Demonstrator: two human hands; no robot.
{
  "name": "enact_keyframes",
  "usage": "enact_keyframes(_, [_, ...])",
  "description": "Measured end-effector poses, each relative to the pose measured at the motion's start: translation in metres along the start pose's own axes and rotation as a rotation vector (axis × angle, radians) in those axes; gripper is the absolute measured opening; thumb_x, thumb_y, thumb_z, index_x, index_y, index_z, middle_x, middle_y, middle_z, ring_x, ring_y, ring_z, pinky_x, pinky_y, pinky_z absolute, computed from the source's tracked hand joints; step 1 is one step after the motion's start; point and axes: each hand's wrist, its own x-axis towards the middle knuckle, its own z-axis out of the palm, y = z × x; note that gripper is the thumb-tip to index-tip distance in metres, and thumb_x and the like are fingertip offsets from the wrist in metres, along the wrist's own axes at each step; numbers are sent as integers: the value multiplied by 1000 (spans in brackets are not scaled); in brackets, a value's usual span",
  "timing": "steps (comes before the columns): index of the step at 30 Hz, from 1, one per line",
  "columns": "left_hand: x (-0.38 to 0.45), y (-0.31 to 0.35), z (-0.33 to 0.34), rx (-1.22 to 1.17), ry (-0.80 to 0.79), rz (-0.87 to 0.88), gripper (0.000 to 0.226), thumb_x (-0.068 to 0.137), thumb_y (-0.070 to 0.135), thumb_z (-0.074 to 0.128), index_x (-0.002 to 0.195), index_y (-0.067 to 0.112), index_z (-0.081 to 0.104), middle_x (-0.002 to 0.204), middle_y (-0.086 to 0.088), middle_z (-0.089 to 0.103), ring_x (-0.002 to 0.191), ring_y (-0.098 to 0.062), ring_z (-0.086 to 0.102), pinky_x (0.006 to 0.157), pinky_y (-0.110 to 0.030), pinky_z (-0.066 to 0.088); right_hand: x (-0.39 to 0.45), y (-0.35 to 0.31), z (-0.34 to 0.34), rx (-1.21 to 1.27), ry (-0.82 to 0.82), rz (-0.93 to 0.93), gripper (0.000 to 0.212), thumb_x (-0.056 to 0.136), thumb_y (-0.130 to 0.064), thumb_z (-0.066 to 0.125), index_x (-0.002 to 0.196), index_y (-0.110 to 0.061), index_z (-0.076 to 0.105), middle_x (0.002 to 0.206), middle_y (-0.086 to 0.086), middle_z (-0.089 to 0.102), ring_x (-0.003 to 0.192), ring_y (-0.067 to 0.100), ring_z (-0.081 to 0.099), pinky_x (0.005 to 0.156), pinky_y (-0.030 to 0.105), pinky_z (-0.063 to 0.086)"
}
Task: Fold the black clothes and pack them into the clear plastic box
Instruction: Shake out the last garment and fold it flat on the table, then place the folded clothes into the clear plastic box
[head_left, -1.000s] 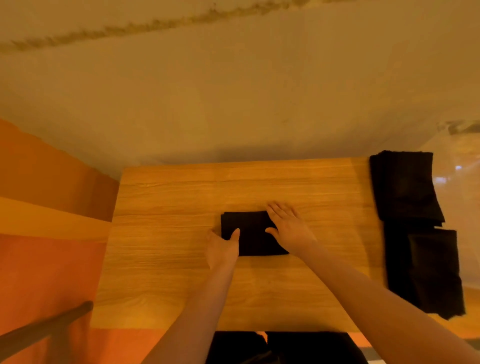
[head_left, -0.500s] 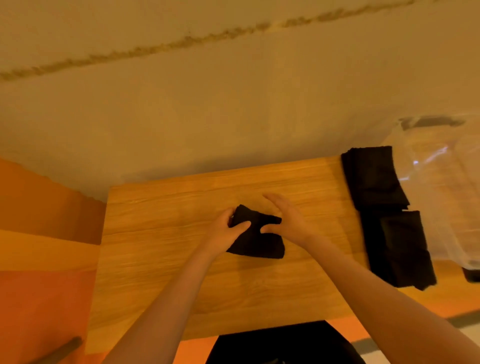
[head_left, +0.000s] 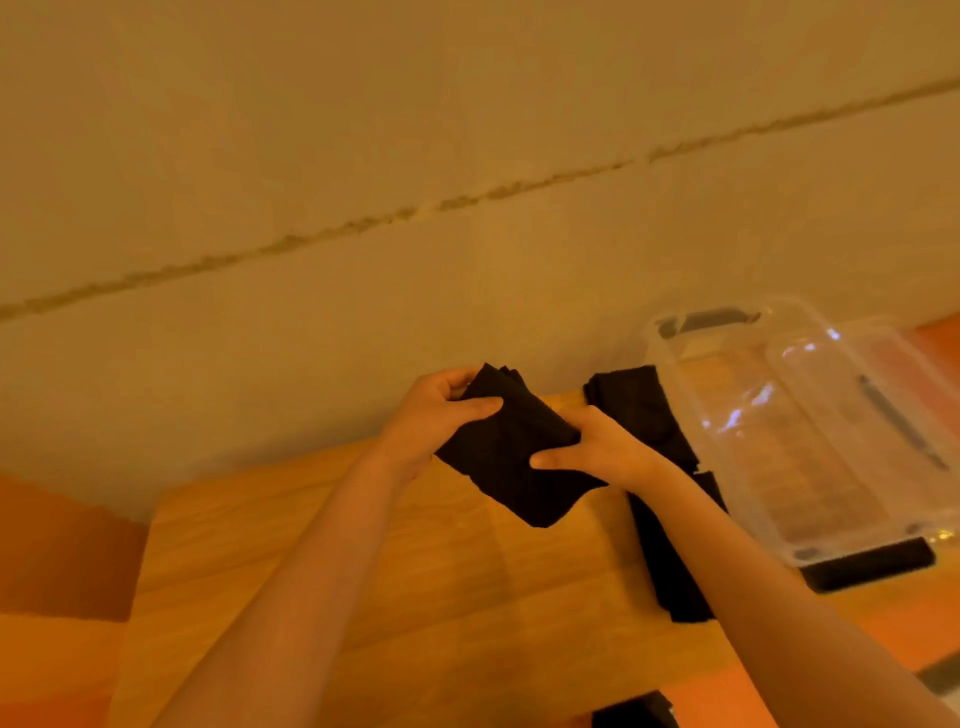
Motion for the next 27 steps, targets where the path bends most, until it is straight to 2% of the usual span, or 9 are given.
enact_keyframes(5, [50, 36, 74, 44, -50, 17, 24, 82, 4, 66, 93, 25, 66, 88, 6, 71, 77, -6, 69, 71, -23, 56, -34, 24, -83, 59, 5, -9, 26, 81, -15, 67, 105, -21, 60, 104, 0, 66, 96, 7, 64, 83, 24, 53])
enact_keyframes(8, [92, 53, 126, 125, -137, -19, 22, 84, 3, 63, 96, 22, 67, 87, 6, 70, 75, -4, 68, 71, -19, 56, -54, 51, -137, 180, -22, 54, 51, 73, -27, 75, 119, -28, 52, 118, -1, 63, 108, 12, 61, 91, 31, 51])
enact_keyframes(11, [136, 60, 171, 195, -222, -102, 26, 85, 7, 64, 109, 19, 65, 94, 6, 69, 85, -7, 66, 78, -21, 54, -65, 78, -186, 276, -19, 146, 79, 55, -51, 80, 125, -30, 49, 118, -3, 64, 106, 14, 63, 81, 32, 54])
enact_keyframes(14, [176, 62, 209, 247, -281, -175, 22, 86, 12, 64, 105, 21, 67, 96, 4, 69, 89, -11, 66, 80, -24, 53, -67, 92, -220, 397, 38, 218, 50, 78, -47, 64, 119, -19, 56, 102, -1, 69, 88, 11, 68, 66, 25, 53])
enact_keyframes(16, [198, 61, 229, 294, -304, -211, 16, 86, 16, 64, 101, 23, 67, 94, 4, 69, 87, -12, 66, 77, -24, 54, -61, 105, -237, 454, 103, 252, 35, 88, -34, 53, 115, -12, 60, 105, 4, 69, 95, 15, 67, 76, 27, 53])
enact_keyframes(18, [220, 54, 244, 363, -298, -218, 22, 86, 18, 64, 108, 17, 66, 94, 2, 68, 86, -13, 65, 78, -24, 53, -54, 123, -248, 506, 148, 279, 33, 90, -28, 53, 115, -9, 60, 108, 6, 69, 100, 19, 66, 80, 29, 53])
enact_keyframes(21, [246, 38, 263, 524, -314, -180, 31, 88, 18, 62, 118, 11, 62, 107, -5, 66, 92, -15, 62, 79, -21, 50, -44, 152, -254, 544, 183, 335, 25, 92, -18, 54, 116, -12, 58, 108, 6, 68, 97, 17, 66, 73, 27, 54])
enact_keyframes(25, [278, 6, 286, 771, -401, -97, 32, 89, 19, 60, 121, 11, 61, 120, -7, 63, 111, -19, 58, 98, -33, 45, -29, 187, -254, 534, 203, 408, 28, 93, -15, 53, 122, -13, 53, 112, 6, 65, 100, 20, 63, 75, 30, 55])
enact_keyframes(27, [292, -11, 297, 877, -433, -76, 33, 90, 21, 59, 121, 11, 60, 123, -6, 61, 114, -20, 55, 100, -35, 42, -21, 205, -254, 515, 230, 445, 31, 94, -15, 51, 125, -12, 52, 114, 6, 63, 104, 21, 61, 81, 33, 54])
